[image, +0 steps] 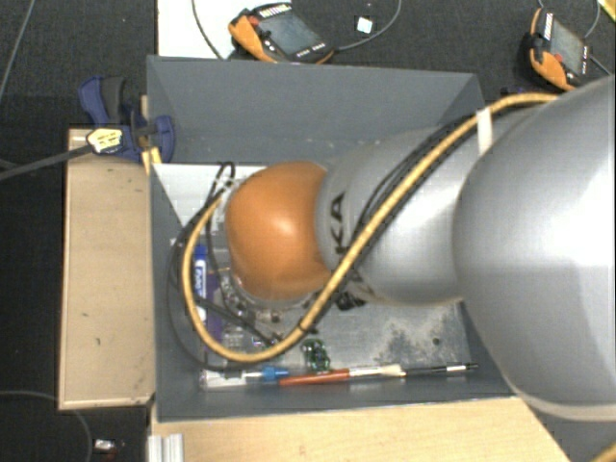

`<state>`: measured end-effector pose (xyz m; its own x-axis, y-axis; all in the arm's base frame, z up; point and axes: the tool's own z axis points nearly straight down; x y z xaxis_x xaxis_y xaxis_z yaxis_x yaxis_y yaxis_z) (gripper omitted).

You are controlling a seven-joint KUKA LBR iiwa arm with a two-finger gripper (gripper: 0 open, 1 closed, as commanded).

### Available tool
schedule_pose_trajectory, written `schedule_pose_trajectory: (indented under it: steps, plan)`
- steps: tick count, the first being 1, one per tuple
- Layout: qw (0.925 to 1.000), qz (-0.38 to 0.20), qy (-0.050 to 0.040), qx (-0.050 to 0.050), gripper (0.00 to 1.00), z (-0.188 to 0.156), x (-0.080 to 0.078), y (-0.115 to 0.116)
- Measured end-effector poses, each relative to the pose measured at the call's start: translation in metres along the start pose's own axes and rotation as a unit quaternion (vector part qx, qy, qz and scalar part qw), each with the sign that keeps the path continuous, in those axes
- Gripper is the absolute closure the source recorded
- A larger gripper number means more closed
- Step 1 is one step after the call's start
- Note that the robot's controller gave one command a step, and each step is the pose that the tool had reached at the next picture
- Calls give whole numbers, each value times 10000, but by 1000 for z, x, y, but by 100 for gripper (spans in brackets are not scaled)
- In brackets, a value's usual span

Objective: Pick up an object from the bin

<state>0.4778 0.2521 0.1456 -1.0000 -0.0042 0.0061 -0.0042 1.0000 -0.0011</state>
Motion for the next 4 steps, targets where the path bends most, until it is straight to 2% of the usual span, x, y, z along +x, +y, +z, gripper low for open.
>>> schedule_pose_trajectory:
  steps: [1, 2, 3, 4]
  plan:
    - [10000, 42, -35, -11, 0, -4, -2, -1]
    - [9948, 1015, -47, -32, 0, 73, -2, -10]
    - [9962, 866, -58, -31, 0, 42, 1, -1]
    - [9747, 2233, -44, -23, 0, 45, -3, -58]
